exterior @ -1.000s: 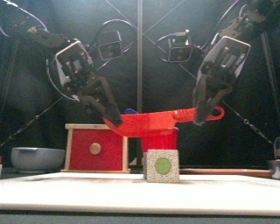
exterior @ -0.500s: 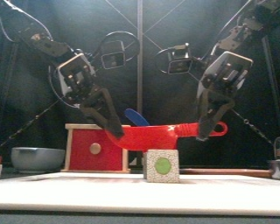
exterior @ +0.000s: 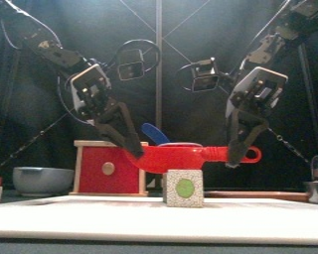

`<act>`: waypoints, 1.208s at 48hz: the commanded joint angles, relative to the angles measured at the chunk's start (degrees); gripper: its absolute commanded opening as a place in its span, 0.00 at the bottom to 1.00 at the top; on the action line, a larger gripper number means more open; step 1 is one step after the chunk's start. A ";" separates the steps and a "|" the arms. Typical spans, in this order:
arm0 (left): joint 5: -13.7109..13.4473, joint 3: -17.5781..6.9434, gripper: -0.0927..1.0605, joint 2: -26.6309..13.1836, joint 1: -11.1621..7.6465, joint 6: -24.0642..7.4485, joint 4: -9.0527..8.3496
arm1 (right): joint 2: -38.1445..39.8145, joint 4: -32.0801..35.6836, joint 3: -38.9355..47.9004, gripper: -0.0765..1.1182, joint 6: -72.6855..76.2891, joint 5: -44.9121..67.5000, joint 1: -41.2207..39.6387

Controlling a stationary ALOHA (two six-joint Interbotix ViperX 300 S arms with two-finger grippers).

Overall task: Cut the sushi into 4 pieces with the knife
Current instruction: Cut the sushi into 4 pieces

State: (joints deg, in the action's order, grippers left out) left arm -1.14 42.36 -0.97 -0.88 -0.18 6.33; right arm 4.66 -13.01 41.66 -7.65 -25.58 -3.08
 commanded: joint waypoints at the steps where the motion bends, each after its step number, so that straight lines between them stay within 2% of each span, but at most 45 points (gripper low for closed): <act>1: -0.26 -0.70 0.48 0.00 -0.09 0.18 0.09 | 0.18 -0.18 0.18 0.20 0.00 -0.35 0.18; 11: -0.26 -0.62 0.48 -0.44 -0.18 0.26 0.26 | 0.09 -0.26 0.18 0.20 0.09 -0.35 0.35; 34: -0.35 -0.53 0.48 -0.70 -0.88 0.26 2.20 | 0.09 -0.26 -1.49 0.20 0.09 -0.44 1.41; 43: -0.35 -0.44 0.48 -0.70 -0.88 0.26 2.29 | 0.09 -0.70 -1.41 0.20 0.18 -0.44 2.02; 58: -0.35 -0.26 0.48 -0.70 -2.11 0.26 3.16 | 0.09 -2.02 -1.14 0.20 0.09 -0.44 2.81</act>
State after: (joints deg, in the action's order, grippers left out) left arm -1.23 42.19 -1.67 -2.64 0.00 9.05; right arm 4.22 -14.68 40.78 -7.56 -25.84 -0.79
